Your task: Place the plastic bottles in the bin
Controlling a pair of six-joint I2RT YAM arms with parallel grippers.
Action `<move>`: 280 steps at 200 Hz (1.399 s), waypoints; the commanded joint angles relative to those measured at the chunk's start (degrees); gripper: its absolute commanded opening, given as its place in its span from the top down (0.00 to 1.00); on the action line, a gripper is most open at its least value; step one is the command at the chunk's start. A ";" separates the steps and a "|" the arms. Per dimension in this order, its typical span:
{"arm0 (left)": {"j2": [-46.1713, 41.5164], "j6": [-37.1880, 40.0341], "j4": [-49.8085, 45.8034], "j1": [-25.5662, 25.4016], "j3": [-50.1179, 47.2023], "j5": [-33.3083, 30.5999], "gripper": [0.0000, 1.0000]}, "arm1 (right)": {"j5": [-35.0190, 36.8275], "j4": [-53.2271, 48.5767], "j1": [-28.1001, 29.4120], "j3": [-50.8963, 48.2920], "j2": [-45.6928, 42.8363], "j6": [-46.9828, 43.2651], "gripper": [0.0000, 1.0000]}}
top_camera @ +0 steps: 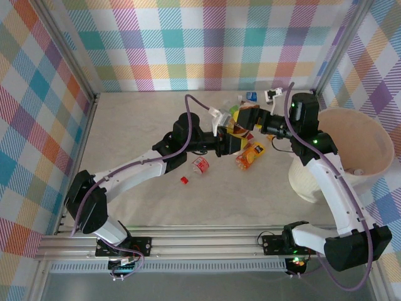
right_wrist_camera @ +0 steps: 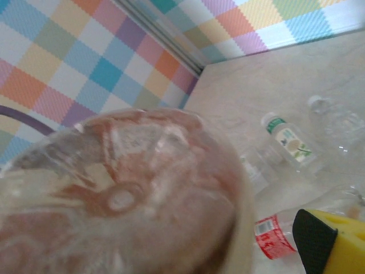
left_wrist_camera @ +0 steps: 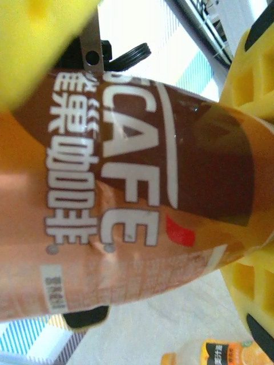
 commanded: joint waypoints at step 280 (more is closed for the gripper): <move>-1.36 -2.46 -3.49 0.29 -0.97 -26.10 0.00 | 54.19 0.46 -2.48 8.26 -9.80 -35.22 0.59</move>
